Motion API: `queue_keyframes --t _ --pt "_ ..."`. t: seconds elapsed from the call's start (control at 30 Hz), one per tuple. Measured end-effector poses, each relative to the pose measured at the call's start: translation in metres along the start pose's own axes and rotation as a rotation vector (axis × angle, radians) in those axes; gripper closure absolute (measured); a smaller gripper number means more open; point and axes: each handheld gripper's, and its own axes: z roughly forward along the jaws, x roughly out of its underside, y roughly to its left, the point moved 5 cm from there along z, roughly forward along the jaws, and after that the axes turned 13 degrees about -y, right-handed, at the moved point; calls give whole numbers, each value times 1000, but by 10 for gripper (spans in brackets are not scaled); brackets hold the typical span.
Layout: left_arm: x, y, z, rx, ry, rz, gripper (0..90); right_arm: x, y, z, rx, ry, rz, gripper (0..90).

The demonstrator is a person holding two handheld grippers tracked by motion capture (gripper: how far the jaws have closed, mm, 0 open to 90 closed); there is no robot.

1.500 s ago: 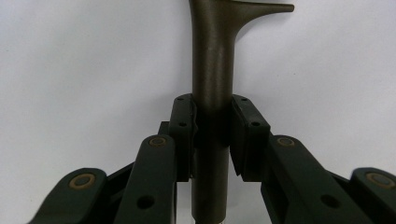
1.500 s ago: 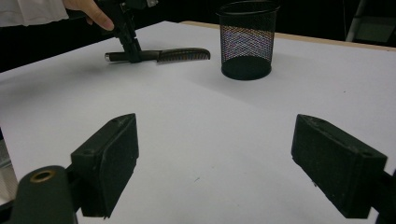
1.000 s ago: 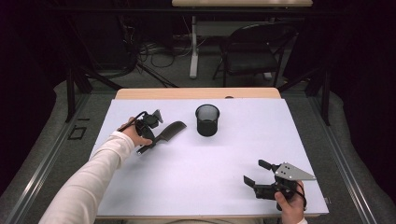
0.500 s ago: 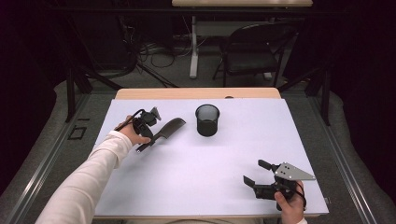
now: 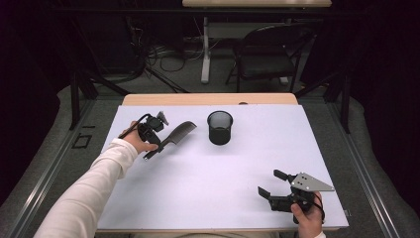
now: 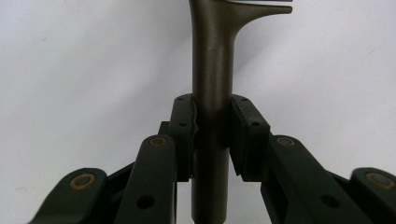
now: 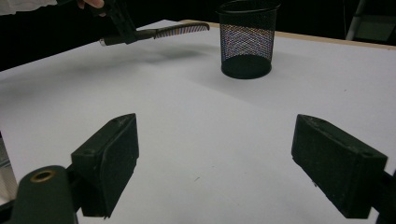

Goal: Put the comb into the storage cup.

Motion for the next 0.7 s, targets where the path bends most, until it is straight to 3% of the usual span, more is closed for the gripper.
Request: queue_keyframes --t 0.7 --pt "-3 3 -15 3 -75 -14 726 1 -1 0 4 3 3 147"
